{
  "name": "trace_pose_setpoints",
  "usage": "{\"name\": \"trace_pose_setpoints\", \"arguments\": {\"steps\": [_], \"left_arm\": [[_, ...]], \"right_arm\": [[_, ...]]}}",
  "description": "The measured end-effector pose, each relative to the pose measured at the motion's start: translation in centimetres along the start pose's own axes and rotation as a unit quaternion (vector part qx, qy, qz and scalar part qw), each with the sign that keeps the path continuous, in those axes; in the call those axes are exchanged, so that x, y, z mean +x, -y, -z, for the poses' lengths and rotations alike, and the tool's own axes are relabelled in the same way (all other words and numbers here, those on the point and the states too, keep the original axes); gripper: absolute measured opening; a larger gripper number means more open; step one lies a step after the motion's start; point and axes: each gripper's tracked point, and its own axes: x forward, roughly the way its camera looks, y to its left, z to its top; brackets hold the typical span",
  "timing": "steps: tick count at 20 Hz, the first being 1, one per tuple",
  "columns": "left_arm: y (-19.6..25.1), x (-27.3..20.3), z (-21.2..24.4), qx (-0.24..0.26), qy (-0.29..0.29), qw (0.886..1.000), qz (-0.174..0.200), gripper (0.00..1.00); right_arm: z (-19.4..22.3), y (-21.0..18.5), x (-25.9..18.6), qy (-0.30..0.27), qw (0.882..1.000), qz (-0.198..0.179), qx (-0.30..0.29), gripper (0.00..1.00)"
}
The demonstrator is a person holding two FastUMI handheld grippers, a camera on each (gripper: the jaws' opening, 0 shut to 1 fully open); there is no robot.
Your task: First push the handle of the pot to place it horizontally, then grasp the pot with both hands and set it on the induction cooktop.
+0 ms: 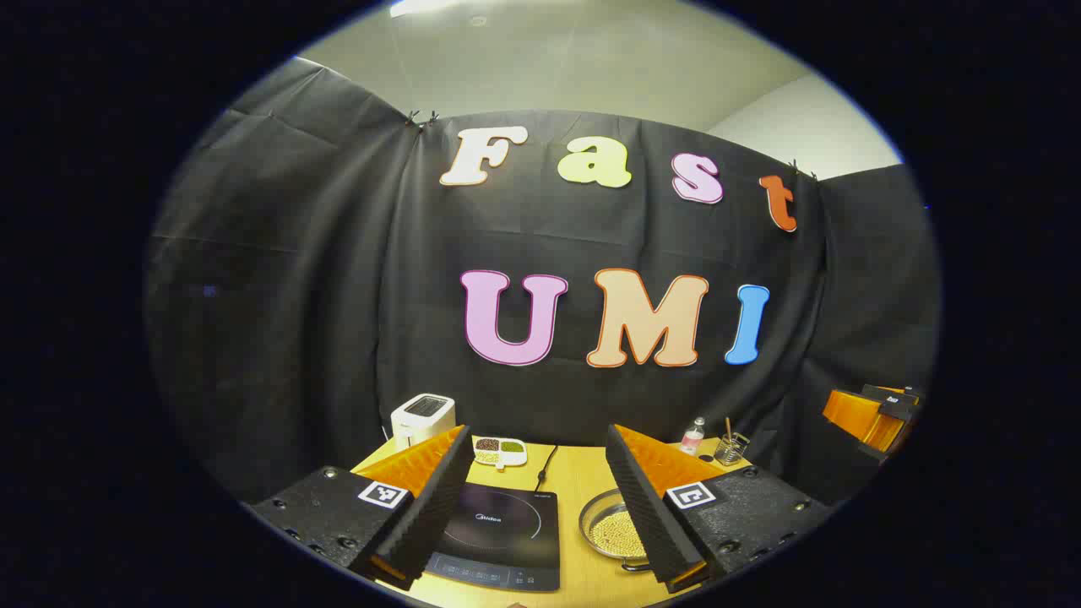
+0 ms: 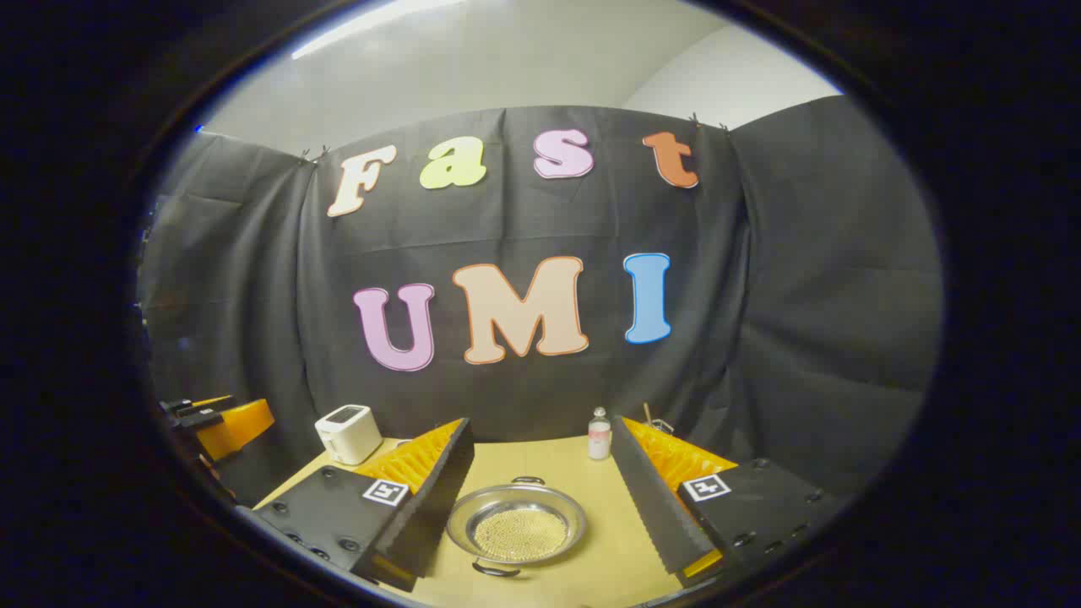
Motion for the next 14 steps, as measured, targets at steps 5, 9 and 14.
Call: {"name": "trace_pose_setpoints", "arguments": {"steps": [5,9,14], "left_arm": [[0.1,-0.4,0.2,-0.003,-0.001,1.0,-0.005,0.92],[-0.8,-0.5,0.5,0.0,-0.005,1.0,-0.02,0.92],[-2.3,-0.5,0.9,0.005,-0.007,0.999,-0.038,0.92]], "right_arm": [[0.2,1.5,0.1,-0.003,1.0,0.013,-0.002,0.96],[0.7,1.8,0.2,-0.01,1.0,0.016,-0.006,0.96],[1.5,1.5,0.6,-0.021,1.0,0.013,-0.006,0.96]]}}
